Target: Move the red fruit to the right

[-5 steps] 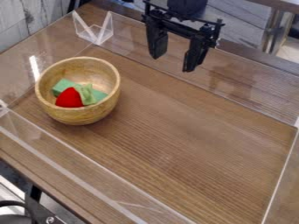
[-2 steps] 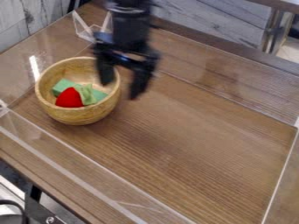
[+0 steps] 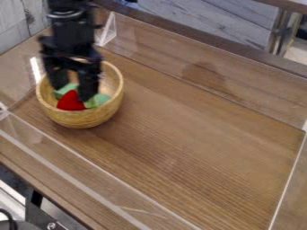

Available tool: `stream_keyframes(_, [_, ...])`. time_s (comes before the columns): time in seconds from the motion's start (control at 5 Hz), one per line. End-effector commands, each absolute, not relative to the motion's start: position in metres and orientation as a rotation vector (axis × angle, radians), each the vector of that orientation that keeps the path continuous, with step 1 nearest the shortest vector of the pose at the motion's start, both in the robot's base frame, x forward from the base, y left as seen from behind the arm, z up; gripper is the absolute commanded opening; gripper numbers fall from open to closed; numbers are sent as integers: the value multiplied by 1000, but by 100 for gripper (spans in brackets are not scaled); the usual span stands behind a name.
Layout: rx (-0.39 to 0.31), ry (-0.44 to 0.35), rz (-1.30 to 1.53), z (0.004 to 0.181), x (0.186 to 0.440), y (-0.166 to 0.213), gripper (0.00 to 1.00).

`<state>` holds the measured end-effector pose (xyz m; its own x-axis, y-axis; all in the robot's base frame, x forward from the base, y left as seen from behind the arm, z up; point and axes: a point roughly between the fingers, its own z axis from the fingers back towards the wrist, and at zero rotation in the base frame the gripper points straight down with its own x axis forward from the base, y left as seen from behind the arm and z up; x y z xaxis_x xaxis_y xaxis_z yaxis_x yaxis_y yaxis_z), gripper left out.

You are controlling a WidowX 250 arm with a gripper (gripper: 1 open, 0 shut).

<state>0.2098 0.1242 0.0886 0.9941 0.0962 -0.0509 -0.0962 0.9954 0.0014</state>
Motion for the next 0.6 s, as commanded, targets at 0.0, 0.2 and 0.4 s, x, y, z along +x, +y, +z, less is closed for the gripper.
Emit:
stream_keyframes(0.0, [19, 16, 179, 81, 215, 137, 100])
stream_keyframes(0.2, [21, 27, 231, 72, 216, 139, 100])
stream_keyframes(0.4, [27, 33, 277, 65, 216, 138, 100])
